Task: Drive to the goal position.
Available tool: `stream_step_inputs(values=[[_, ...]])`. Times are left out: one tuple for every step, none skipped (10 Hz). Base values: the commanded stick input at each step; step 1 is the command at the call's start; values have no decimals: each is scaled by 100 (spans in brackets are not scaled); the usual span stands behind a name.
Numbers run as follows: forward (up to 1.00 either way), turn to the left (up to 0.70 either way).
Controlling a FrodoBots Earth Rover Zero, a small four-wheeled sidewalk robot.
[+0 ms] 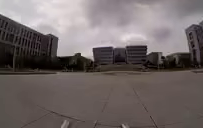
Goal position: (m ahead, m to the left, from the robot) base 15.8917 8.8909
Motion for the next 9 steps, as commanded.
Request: stream_step_inputs(values=[[100, 0], [100, 0], [100, 0], [100, 0], [100, 0], [100, 0], [100, 0], [100, 0], [100, 0]])
